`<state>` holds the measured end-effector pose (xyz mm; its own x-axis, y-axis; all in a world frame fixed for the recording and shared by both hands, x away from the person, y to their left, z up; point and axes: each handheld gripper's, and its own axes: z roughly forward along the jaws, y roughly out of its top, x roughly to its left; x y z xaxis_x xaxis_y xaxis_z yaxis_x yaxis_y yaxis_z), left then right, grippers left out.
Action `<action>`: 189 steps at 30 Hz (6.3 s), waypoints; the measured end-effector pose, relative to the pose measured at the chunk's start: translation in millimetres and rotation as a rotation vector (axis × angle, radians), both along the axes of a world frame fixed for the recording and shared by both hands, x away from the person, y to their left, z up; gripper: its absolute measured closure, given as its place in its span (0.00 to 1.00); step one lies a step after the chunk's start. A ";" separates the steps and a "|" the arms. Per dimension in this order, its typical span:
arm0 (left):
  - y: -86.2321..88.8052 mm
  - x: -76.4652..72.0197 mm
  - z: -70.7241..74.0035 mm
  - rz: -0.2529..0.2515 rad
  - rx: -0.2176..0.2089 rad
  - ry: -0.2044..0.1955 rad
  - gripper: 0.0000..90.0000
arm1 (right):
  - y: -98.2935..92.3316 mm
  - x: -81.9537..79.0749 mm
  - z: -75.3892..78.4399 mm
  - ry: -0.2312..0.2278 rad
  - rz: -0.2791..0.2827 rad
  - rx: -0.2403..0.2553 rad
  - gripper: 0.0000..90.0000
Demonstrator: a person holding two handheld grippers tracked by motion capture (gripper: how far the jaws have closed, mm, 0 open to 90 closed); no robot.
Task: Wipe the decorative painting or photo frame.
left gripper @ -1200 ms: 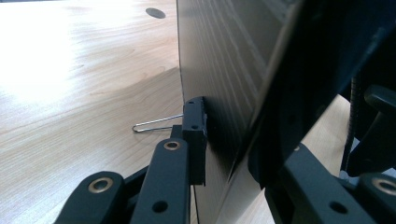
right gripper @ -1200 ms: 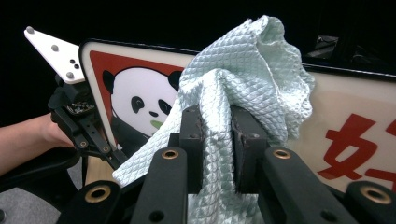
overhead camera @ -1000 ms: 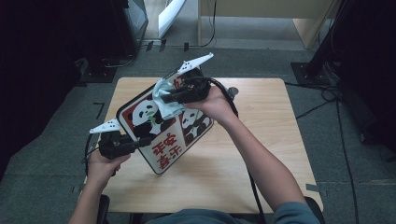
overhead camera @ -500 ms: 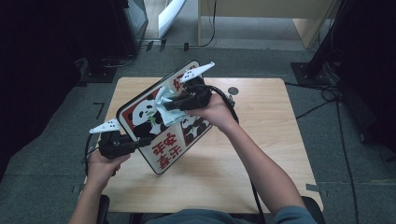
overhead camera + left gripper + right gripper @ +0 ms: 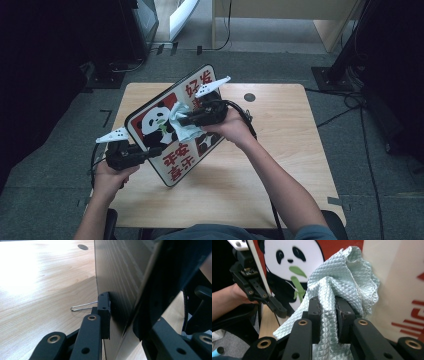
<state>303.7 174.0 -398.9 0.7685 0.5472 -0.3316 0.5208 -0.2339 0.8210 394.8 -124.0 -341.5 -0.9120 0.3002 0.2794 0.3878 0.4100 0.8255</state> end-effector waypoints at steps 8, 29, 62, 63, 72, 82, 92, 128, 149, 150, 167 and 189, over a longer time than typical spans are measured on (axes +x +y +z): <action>-0.2 -0.2 0.1 0.001 0.001 -0.001 0.84 | -2.6 -2.7 -13.6 0.010 0.000 -0.009 0.86; -0.9 -0.9 0.3 0.002 0.004 -0.004 0.84 | -9.5 -9.2 -48.4 0.048 0.001 -0.024 0.86; -1.1 -1.1 0.0 0.000 0.003 -0.008 0.84 | -19.8 -22.4 -110.1 0.109 0.001 -0.062 0.85; -1.1 -1.2 0.0 -0.001 0.003 -0.008 0.84 | -20.1 -22.6 -112.1 0.111 0.000 -0.063 0.85; -1.4 -1.3 -0.1 -0.004 0.003 -0.010 0.83 | -22.6 -26.8 -128.7 0.125 -0.009 -0.079 0.85; -1.4 -1.3 -0.1 -0.005 0.003 -0.010 0.83 | -24.9 -30.8 -151.5 0.170 -0.008 -0.113 0.85; -1.5 -1.4 0.1 0.000 0.003 -0.011 0.83 | -26.3 -32.4 -165.7 0.182 0.003 -0.133 0.85; -0.8 -1.0 0.5 0.006 -0.001 -0.003 0.84 | -12.8 -15.8 -40.4 0.070 0.014 -0.015 0.87; -0.2 -0.2 0.0 0.002 -0.006 -0.001 0.84 | 21.0 0.7 55.0 -0.063 0.039 0.017 0.87; -0.2 -0.3 0.0 0.002 -0.006 -0.001 0.84 | 21.9 0.4 56.1 -0.062 0.040 0.020 0.87; -0.1 -0.2 0.0 0.001 -0.006 0.000 0.84 | 24.1 -1.3 39.0 -0.050 0.051 0.022 0.86; -0.2 -0.4 -0.1 -0.001 -0.006 -0.002 0.83 | 18.1 -10.3 -4.4 0.003 0.063 0.016 0.86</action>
<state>303.3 173.7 -399.0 0.7696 0.5447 -0.3330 0.5189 -0.2298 0.8234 384.5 -105.9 -345.9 -0.9281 0.2375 0.2867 0.3643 0.4206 0.8309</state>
